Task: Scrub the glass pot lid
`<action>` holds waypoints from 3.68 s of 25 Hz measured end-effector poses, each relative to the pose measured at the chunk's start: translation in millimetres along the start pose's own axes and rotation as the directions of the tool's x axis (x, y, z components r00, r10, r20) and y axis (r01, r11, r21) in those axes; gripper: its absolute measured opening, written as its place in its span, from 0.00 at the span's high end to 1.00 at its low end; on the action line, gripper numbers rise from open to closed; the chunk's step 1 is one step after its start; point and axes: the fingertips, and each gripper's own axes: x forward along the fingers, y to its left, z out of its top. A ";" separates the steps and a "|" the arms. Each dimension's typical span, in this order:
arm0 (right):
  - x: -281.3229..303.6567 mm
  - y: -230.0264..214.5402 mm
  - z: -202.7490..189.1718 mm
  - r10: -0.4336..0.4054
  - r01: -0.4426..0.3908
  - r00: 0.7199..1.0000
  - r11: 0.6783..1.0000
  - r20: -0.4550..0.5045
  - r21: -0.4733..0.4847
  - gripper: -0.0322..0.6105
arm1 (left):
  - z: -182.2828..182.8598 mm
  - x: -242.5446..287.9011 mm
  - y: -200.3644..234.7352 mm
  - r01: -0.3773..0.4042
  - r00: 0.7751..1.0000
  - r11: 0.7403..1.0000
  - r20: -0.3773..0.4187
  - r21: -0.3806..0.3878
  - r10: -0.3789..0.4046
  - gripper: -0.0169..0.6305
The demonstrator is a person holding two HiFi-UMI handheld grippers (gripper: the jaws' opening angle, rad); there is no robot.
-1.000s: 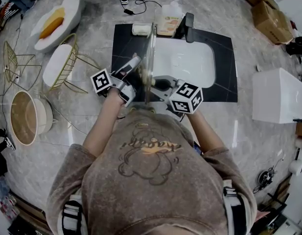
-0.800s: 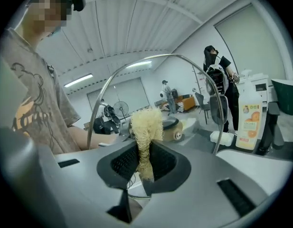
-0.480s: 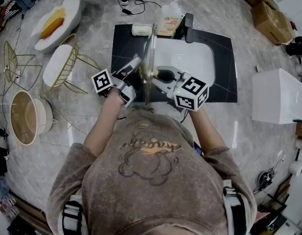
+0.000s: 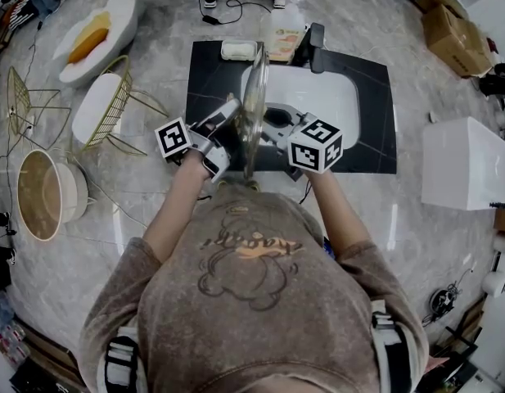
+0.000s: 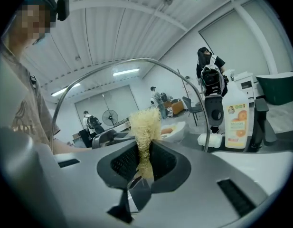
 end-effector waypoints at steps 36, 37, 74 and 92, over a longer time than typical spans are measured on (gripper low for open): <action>5.9 -69.3 -99.5 -0.128 0.155 0.981 0.967 -0.143 0.200 0.87 | -22.9 -3.7 -9.1 0.020 0.997 1.000 -0.072 -0.016 -0.022 0.69; 2.6 -71.4 -98.4 -0.139 0.164 0.981 0.965 -0.132 0.202 0.87 | -21.5 -4.8 -10.6 0.022 0.997 1.000 -0.070 -0.011 -0.022 0.69; -85.3 -85.7 -72.6 -0.329 0.308 0.943 0.916 0.044 0.257 0.87 | 69.5 -62.3 2.6 -0.485 0.821 0.425 0.231 0.764 0.522 0.69; -86.9 -83.9 -72.8 -0.354 0.327 0.933 0.907 0.059 0.267 0.87 | 80.5 -35.3 86.5 -0.487 0.665 0.206 0.207 0.849 0.718 0.69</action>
